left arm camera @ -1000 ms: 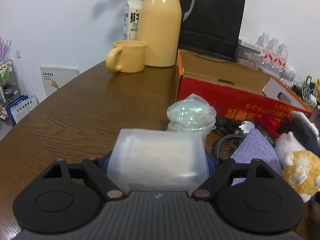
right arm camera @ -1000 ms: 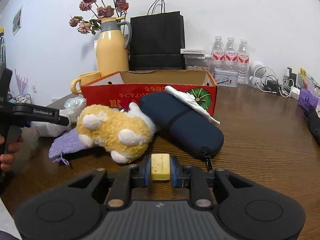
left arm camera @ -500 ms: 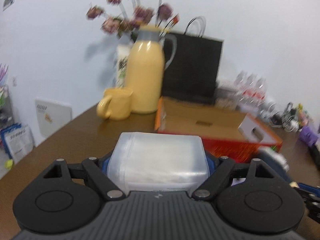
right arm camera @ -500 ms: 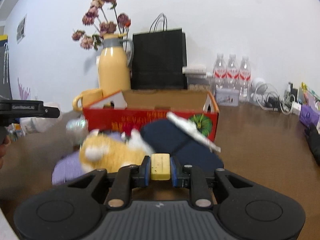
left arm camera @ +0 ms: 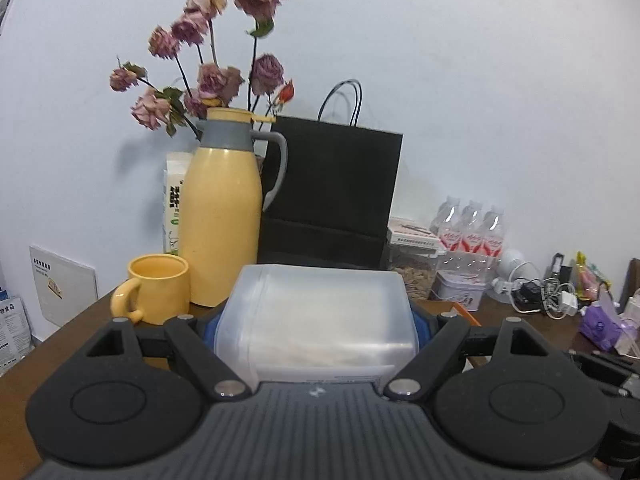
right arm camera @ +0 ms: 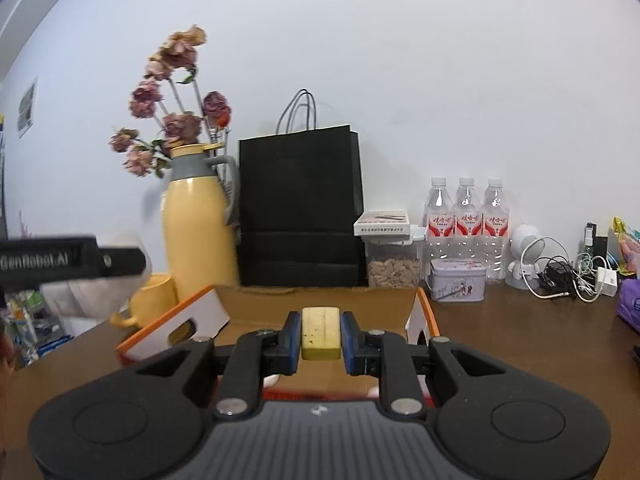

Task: Organize objects
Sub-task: 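Carry the yellow block and white box into the cardboard box and open both tools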

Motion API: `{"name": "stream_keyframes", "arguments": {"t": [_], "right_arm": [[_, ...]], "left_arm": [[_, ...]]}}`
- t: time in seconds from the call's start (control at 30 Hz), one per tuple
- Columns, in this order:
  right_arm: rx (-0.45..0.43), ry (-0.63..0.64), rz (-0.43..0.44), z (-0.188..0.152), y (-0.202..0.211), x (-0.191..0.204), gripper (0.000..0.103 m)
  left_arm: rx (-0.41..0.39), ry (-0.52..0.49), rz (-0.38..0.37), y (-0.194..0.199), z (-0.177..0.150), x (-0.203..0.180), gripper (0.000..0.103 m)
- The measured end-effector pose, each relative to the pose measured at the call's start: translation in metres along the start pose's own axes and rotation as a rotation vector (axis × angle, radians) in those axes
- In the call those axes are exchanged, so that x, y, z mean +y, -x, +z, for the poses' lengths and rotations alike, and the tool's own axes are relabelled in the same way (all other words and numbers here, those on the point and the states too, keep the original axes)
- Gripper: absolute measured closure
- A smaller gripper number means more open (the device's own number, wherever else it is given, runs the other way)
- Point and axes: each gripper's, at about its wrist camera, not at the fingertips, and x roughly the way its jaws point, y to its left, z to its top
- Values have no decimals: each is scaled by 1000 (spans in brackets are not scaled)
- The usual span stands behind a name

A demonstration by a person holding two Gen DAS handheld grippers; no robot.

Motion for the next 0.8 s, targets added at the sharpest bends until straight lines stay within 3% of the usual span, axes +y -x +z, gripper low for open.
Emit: {"name": "stream_keyframes", "arguments": {"t": [0.2,0.33,0.5,0.7,0.8], "right_arm": [[39,-56,-35,10,-59,-9,84],[106,-49,-49,-1,-89,-7,84],[156,-6,-51,-11,-98,-1,84],[171,26,-62,-13,-95,6,83],[185,31,-66,-15,-94,6,75]], "left_arm": [[50,7,44,-60,-1,1,20],[114,1,81,-85,-12,8,20],[160,-10,90,-97,-22,12,20],[143,-33,88,-93,-26,8,19],[139,-37,91,-92,-29,8,11]]}}
